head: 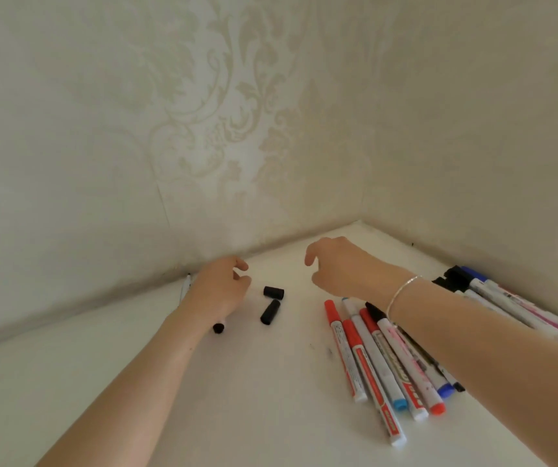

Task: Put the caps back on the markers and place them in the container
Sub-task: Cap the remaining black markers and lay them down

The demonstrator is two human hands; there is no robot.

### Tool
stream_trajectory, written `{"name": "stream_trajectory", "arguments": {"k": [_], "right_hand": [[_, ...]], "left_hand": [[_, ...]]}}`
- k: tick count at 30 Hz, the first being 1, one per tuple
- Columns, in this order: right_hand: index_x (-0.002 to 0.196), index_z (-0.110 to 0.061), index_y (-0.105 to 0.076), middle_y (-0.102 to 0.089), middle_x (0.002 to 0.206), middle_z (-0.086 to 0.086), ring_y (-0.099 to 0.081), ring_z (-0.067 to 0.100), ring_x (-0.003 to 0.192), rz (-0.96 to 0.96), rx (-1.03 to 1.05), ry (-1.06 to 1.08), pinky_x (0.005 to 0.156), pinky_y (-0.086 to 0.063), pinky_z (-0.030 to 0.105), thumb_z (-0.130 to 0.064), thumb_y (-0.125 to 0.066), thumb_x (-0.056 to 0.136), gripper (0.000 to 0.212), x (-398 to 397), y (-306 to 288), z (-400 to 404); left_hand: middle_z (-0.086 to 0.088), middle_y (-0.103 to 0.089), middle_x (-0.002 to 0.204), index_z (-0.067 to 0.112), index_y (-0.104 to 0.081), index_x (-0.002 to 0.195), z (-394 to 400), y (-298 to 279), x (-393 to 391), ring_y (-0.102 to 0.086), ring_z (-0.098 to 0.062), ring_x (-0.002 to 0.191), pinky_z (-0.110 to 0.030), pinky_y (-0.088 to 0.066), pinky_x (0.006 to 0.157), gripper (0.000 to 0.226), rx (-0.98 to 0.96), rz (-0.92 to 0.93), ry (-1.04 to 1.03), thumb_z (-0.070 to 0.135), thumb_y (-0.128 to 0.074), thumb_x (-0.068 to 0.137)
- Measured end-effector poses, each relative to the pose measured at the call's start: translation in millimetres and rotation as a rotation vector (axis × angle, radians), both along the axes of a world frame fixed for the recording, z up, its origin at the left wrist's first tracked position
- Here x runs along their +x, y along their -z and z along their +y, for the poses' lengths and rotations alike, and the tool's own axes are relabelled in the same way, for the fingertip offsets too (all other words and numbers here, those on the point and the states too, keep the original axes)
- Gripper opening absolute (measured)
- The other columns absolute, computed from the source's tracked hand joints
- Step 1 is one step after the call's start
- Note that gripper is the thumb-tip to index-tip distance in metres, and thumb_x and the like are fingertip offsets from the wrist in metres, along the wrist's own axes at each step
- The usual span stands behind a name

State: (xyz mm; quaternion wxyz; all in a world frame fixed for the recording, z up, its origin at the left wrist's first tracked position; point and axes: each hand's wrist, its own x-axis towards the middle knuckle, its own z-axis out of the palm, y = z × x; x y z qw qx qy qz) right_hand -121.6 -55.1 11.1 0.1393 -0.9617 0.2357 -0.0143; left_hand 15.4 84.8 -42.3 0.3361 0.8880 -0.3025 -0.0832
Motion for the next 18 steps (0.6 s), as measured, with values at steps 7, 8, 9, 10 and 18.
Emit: {"name": "stream_trajectory", "arguments": {"k": [7,8,9,10,18], "right_hand": [[0.091,-0.006,-0.059,-0.058,0.095,0.008,-0.060,0.026,0.085,0.095,0.037,-0.047,0.068,-0.051,0.031,-0.010,-0.052,0.088,0.009,64,22,30],[0.077,-0.010,-0.051,-0.051,0.083,0.004,-0.054,0.022,0.071,0.124,0.019,-0.037,0.057,-0.043,0.027,-0.010,-0.052,0.086,0.010,69,25,30],[0.070,-0.013,-0.042,-0.045,0.075,0.002,-0.048,0.019,0.064,0.147,0.010,-0.021,0.051,-0.036,0.025,-0.009,-0.051,0.086,0.019,74,29,30],[0.069,-0.014,-0.040,-0.042,0.073,0.001,-0.046,0.017,0.062,0.170,-0.004,-0.005,0.052,-0.034,0.025,-0.009,-0.050,0.085,0.020,77,31,31],[0.091,-0.014,-0.062,-0.064,0.103,0.008,-0.062,0.022,0.084,-0.112,0.121,0.050,0.073,-0.052,0.028,-0.009,-0.054,0.084,0.012,97,41,22]], "left_hand": [[0.007,-0.061,0.084,0.022,-0.065,0.101,27,-4,36,-0.056,-0.011,0.079,-0.022,-0.036,0.067,0.015,-0.016,-0.117,-0.124,0.017,-0.058,0.089],[0.009,-0.060,0.080,0.022,-0.066,0.098,32,-3,41,-0.056,-0.010,0.075,-0.022,-0.037,0.065,0.014,-0.032,-0.115,-0.139,0.016,-0.058,0.088],[0.011,-0.059,0.076,0.022,-0.066,0.095,36,-2,44,-0.056,-0.009,0.072,-0.022,-0.038,0.063,0.013,-0.052,-0.114,-0.152,0.015,-0.058,0.088],[0.013,-0.058,0.074,0.023,-0.066,0.092,40,-1,48,-0.056,-0.009,0.072,-0.022,-0.039,0.064,0.012,-0.065,-0.118,-0.165,0.015,-0.059,0.088],[0.011,-0.059,0.077,0.023,-0.065,0.085,54,8,64,-0.060,-0.015,0.083,-0.027,-0.048,0.077,0.007,-0.099,-0.128,-0.210,0.017,-0.061,0.086]]}}
